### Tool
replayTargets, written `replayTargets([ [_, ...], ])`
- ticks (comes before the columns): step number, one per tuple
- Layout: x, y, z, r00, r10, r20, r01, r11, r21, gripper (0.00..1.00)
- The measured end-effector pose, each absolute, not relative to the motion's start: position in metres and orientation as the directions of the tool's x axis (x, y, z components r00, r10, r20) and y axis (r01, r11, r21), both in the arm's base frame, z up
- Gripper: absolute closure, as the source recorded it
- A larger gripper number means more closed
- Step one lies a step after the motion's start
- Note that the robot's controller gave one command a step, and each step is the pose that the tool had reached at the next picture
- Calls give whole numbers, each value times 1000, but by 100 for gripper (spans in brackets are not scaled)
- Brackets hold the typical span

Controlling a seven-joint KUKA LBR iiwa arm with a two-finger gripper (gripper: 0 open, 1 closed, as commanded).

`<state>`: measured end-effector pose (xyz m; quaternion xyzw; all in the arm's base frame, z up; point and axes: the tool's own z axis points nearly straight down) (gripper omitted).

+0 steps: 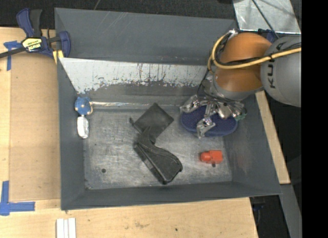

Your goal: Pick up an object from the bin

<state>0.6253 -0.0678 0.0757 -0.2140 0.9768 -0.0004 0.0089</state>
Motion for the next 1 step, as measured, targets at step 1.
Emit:
replayTargets([
  [1,601,-90,227,-837,-547,-9,-547,837,-9,100],
])
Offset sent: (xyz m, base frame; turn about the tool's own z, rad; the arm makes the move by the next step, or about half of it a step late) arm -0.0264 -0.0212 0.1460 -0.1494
